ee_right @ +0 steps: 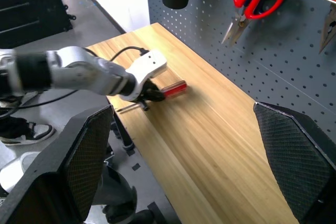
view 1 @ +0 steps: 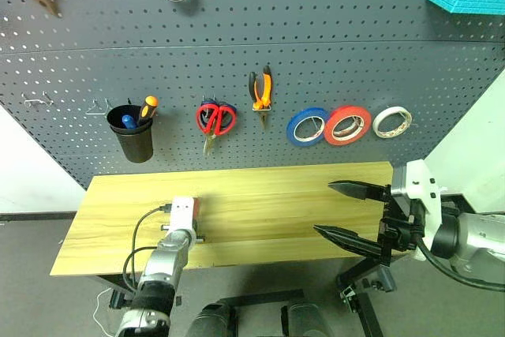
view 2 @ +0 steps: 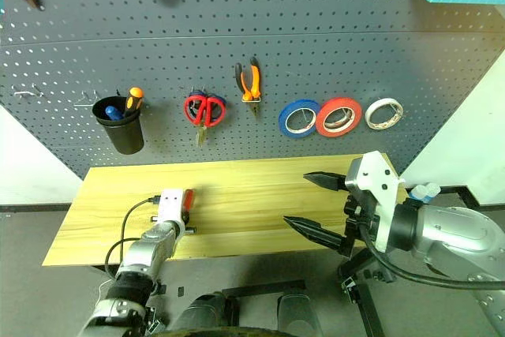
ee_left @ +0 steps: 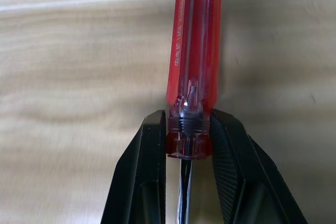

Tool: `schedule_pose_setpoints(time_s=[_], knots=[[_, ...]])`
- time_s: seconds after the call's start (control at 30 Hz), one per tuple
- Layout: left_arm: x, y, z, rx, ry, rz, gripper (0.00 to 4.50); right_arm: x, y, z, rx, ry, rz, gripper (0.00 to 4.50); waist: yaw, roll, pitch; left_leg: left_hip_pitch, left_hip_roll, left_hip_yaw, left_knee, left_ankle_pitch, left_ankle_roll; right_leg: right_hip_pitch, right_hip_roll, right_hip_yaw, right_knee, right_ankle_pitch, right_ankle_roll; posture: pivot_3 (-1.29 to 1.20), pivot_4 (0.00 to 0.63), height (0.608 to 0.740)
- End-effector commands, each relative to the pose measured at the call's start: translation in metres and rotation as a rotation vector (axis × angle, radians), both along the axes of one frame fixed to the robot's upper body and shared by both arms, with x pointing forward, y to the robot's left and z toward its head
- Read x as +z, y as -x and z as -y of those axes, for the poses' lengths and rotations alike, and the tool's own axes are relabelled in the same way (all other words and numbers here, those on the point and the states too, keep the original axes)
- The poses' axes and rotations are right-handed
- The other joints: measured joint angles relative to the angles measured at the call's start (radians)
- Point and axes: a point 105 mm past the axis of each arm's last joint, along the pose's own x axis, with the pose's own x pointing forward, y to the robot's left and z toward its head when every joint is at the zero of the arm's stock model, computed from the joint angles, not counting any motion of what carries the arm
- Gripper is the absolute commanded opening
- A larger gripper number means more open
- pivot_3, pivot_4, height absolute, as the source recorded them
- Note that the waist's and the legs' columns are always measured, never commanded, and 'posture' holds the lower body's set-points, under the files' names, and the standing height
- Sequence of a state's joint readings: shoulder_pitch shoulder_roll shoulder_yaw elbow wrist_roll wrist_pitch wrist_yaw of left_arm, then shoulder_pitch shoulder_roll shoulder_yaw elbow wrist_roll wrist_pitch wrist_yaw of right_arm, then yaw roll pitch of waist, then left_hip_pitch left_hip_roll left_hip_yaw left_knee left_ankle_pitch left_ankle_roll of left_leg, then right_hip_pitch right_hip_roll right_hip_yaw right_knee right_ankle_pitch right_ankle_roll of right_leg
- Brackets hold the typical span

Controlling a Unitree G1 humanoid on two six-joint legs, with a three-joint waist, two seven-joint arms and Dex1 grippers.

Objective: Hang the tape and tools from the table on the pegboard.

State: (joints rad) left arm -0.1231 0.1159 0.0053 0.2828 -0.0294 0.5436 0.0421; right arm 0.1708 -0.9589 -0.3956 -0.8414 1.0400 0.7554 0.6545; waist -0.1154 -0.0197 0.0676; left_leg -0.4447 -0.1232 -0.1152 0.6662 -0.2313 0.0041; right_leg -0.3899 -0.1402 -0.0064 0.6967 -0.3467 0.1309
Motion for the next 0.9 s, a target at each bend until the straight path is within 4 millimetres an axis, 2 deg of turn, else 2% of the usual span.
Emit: schedule_pose_setpoints(time_s=[0.03,0.37,0.5,0.63,0.77,0.9], knots=[[0.033,-0.008,0.007,-0.074,-0.052,0.114,0.82,0.005,-0.001,-0.002,0.009,-0.012,0.039,4.50,0.012,0.000,0.000,0.000,0.000,0.000,0.000,0.000,0.000,0.000,0.000,0.000,0.000,0.000,0.000,-0.27,0.066,0.680],[0.094,-0.001,0.035,-0.241,-0.081,0.335,0.82,0.002,-0.006,0.000,-0.006,-0.013,0.056,4.50,0.022,0.002,-0.001,0.000,0.000,0.000,0.000,-0.001,0.001,0.002,0.000,0.000,-0.006,-0.001,-0.002,-0.25,0.039,0.680],[0.138,0.000,0.062,-0.314,0.032,0.560,0.82,0.001,-0.009,-0.001,0.006,-0.020,0.066,4.50,0.022,0.004,-0.002,0.000,0.000,0.001,0.000,-0.001,0.002,0.002,0.000,0.000,-0.008,0.000,-0.001,-0.23,0.028,0.680],[0.166,0.005,0.082,-0.412,0.058,0.695,0.82,0.000,-0.014,-0.003,0.015,-0.023,0.078,4.50,0.023,0.008,-0.005,0.000,0.000,0.001,0.000,-0.001,0.002,0.003,0.000,0.000,-0.009,0.000,0.000,-0.21,0.016,0.680],[0.192,0.007,0.088,-0.457,0.058,0.826,0.82,-0.001,-0.018,-0.003,0.016,-0.026,0.089,4.50,0.025,0.012,-0.009,0.000,0.000,0.001,0.000,-0.001,0.003,0.004,0.001,0.000,-0.009,0.001,0.002,-0.20,0.006,0.680],[0.235,0.003,0.092,-0.495,0.001,1.012,0.82,-0.003,-0.024,-0.003,0.012,-0.028,0.101,4.50,0.044,0.014,-0.010,0.001,0.000,0.001,0.000,0.000,0.004,0.004,0.002,0.000,-0.009,0.002,0.003,-0.19,0.000,0.680]])
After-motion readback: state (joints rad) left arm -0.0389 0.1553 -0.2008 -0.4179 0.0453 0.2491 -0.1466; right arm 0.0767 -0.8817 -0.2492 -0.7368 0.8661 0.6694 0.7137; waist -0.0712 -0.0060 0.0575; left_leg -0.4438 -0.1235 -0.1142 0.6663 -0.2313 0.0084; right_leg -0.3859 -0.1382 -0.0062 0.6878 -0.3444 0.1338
